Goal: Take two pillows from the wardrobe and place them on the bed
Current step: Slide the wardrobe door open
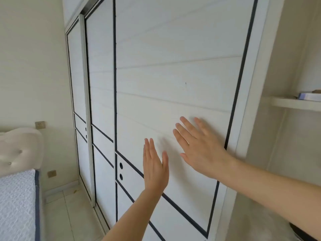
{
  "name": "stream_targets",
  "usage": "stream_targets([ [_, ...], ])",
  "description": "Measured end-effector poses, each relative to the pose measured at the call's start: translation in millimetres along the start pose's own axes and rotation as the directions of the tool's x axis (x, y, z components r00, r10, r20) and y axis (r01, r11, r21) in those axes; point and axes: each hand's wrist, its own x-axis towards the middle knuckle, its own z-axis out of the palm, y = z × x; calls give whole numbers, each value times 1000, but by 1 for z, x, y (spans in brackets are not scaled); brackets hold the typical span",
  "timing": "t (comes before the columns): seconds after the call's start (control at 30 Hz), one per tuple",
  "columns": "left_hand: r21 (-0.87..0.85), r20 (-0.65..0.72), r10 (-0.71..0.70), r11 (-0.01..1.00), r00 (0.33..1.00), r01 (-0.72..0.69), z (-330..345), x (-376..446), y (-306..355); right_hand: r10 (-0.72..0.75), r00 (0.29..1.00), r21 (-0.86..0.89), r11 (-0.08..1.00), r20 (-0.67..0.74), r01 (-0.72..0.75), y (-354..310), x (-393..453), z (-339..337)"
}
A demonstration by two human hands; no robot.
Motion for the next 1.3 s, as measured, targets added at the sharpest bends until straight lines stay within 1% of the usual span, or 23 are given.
stream_targets([
  [0.07, -29, 3, 8, 1000, 1000, -8, 12, 5, 1, 12, 1000, -45, 999, 29, -10, 1, 4, 4],
  [0.17, -71, 54, 5, 997, 999, -1, 30, 8, -3, 2, 1000, -75, 997, 6, -1, -1, 1, 17],
  [0.27, -112, 90, -26, 993, 996, 36, 45, 8, -9, 6, 998, -141, 990, 58, 3, 2, -1, 25],
  [0.33, -114, 80, -27, 993, 996, 36, 53, 6, -10, 8, 996, -178, 984, 94, 9, 2, -1, 28],
  [0.53, -161, 12, -23, 987, 1000, 24, 67, 7, -12, 30, 990, -249, 969, 141, 6, -8, 5, 38],
  [0.77, -196, 6, -15, 980, 1000, 16, 69, 14, -18, 104, 982, -285, 957, 159, -55, -19, 14, 41],
  [0.9, -239, 9, -44, 970, 999, 45, 70, 18, -22, 127, 977, -281, 957, 169, -76, -24, 22, 41],
  [1.03, -252, 5, -53, 966, 999, 52, 70, 34, -34, 123, 978, -278, 958, 168, -73, -28, 34, 45],
  [1.17, -249, -18, -27, 968, 999, 21, 67, 56, -53, 105, 984, -280, 958, 141, -62, -35, 53, 52],
  [1.3, -264, -5, -19, 964, 1000, 17, 63, 79, -74, 80, 989, -307, 951, 125, -38, -45, 80, 59],
])
